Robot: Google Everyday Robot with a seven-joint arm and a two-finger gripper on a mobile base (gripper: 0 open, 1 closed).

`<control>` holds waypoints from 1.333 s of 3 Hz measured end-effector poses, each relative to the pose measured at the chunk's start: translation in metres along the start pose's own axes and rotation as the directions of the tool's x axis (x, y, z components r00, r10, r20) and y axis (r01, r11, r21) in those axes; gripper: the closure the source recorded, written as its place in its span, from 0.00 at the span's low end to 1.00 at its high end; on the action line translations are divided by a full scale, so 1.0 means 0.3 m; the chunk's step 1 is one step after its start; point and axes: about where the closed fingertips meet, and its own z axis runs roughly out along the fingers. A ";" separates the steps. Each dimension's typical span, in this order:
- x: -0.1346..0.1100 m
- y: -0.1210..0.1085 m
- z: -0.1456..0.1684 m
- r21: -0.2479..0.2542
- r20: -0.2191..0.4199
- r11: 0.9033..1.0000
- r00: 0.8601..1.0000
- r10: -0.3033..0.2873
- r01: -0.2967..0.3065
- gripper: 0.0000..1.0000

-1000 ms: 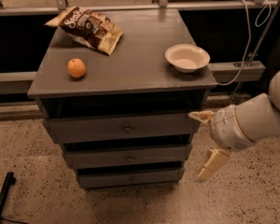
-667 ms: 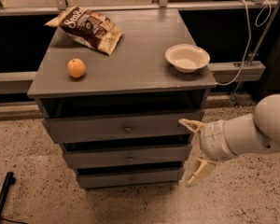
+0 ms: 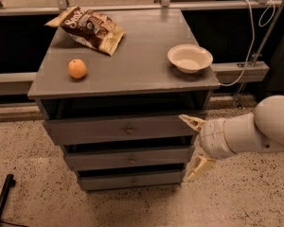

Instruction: Open bottom drawer

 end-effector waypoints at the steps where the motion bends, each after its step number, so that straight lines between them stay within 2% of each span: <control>1: 0.005 0.013 0.119 -0.048 0.082 0.997 0.995 -0.054 0.059 0.00; 2: 0.046 0.088 0.384 -0.058 0.263 0.982 0.952 -0.158 0.179 0.00; 3: 0.080 0.102 0.486 -0.021 0.429 0.970 0.878 -0.211 0.243 0.00; 4: 0.114 0.168 0.559 -0.032 0.487 0.969 0.851 -0.198 0.244 0.00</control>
Offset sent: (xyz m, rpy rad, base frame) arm 0.0163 0.0941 -0.2244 0.2915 -0.1005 0.4422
